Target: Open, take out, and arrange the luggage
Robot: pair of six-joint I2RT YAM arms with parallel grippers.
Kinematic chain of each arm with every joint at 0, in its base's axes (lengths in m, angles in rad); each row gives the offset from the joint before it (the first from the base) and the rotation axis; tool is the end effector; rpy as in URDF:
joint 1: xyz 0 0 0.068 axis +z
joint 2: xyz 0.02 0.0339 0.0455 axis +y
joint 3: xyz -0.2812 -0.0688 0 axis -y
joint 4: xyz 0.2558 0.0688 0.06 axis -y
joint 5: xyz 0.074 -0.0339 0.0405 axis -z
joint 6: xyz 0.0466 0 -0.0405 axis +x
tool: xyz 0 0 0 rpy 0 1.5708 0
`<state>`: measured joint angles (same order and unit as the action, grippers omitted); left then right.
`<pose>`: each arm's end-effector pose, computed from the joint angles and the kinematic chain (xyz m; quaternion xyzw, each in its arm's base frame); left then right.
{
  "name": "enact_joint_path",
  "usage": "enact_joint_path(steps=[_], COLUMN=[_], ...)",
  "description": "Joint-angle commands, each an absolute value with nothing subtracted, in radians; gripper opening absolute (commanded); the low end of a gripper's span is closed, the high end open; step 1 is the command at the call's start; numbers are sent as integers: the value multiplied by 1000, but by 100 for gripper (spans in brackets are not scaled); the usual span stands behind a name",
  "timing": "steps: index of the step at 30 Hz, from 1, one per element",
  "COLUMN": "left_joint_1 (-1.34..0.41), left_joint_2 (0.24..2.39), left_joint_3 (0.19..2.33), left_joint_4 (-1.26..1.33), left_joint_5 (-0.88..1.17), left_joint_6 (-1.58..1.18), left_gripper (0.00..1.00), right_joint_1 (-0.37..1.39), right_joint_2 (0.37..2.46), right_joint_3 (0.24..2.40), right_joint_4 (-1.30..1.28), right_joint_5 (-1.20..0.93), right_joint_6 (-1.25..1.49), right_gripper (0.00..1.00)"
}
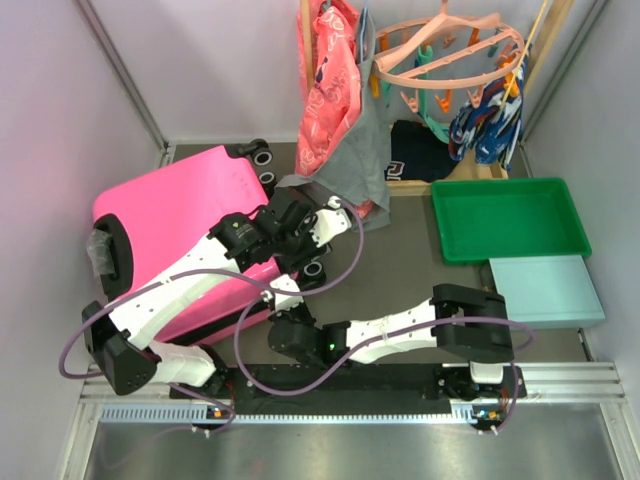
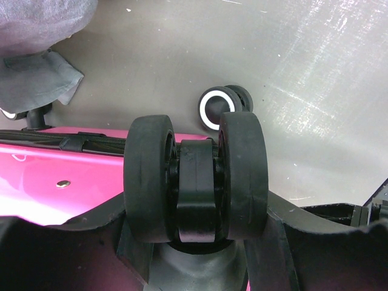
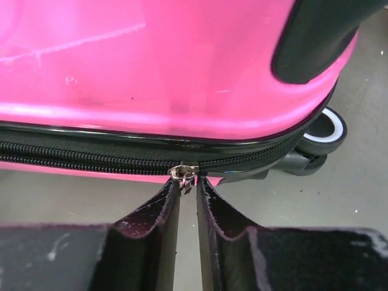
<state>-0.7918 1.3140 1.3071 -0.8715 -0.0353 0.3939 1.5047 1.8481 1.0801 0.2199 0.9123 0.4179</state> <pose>0.1991 -0.1993 0.3509 0.5205 0.7834 -0.0508 0.3359 0.0639 0.4068 0.1960 -0.2203 0.7816 0.1403 0.5665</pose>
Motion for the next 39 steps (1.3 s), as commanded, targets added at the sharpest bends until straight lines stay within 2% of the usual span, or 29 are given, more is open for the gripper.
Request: enact_joint_path(steps=[1, 4, 6, 9, 10, 12, 18, 24, 35, 39], left_joint_1=[-784, -784, -784, -784, -784, -784, -784, -778, -769, -765], left_joint_2=[1282, 1282, 1282, 1285, 1285, 1284, 1279, 1264, 1224, 1212], left_joint_3=[1371, 1368, 1370, 1373, 1373, 1376, 1370, 1367, 1345, 1344], left_joint_4=[-784, -784, -784, -785, -787, -791, -810, -854, -925, -954], left_joint_5=[-64, -66, -66, -64, -66, -63, -72, -72, -74, -81], left_joint_6=[394, 396, 396, 396, 394, 394, 388, 388, 376, 376], left_gripper=[0, 0, 0, 0, 0, 0, 0, 0, 0, 0], right_joint_1=[1482, 1485, 1483, 1479, 1477, 1467, 1440, 1416, 1362, 1322], right_joint_2=[1830, 1832, 1835, 1839, 1841, 1836, 1822, 1747, 1697, 1631], right_joint_3=[1121, 1137, 1147, 1163, 1166, 1161, 1132, 976, 891, 784], right_joint_4=[341, 336, 336, 319, 302, 255, 172, 300, 420, 529], right_joint_5=[905, 920, 931, 937, 945, 948, 951, 907, 805, 740], right_joint_6=[391, 390, 387, 391, 412, 448, 557, 601, 551, 557], right_gripper=[20, 24, 23, 12, 5, 0, 0, 0, 0, 0])
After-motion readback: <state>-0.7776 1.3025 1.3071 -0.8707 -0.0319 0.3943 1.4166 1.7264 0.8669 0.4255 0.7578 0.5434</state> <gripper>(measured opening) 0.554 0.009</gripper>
